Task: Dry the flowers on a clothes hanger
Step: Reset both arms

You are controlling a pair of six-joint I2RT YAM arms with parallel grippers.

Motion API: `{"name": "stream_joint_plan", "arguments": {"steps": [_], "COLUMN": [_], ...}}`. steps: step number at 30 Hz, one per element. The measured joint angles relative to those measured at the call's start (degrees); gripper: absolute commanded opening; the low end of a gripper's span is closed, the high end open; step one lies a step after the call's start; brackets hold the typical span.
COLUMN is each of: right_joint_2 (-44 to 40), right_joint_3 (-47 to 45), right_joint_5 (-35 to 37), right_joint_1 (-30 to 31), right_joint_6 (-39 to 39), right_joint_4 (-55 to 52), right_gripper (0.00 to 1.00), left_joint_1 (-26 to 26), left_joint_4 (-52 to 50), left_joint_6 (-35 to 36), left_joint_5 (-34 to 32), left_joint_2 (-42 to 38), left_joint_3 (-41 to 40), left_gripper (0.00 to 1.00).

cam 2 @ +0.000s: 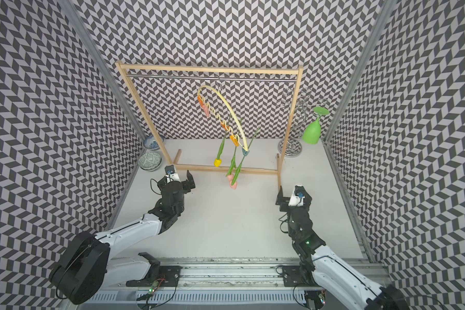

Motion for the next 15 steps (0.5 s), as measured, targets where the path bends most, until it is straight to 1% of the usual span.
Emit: {"name": "stream_joint_plan", "arguments": {"steps": [3, 6, 12, 15], "right_joint_2": [5.9, 10.5, 17.8, 21.4], "right_joint_3": [0.3, 0.4, 0.3, 0.9], "right_joint_5": [2.4, 4.0, 2.7, 1.5], "right_joint_1": [-2.6, -5.0, -10.4, -12.3], "right_joint_6": [-1.2, -2.3, -1.5, -1.4], "right_joint_4": [3.2, 6.8, 12.5, 13.4], "right_gripper": [0.94, 0.94, 0.97, 0.99], "left_joint_1": [2.1, 3.7, 8.7, 10.6], "left_joint_4": [4.1, 5.6, 9.7, 13.6], "left_joint_6": [1.8, 3.2, 3.7, 4.7], "left_joint_5": [1.2, 2.6, 7.9, 10.3], "left_joint_2": [0.8, 1.0, 0.9, -0.5], "left_joint_3": [-2.0, -3.7, -4.9, -7.9], "left_gripper": [1.0, 1.0, 1.0, 1.0]}}
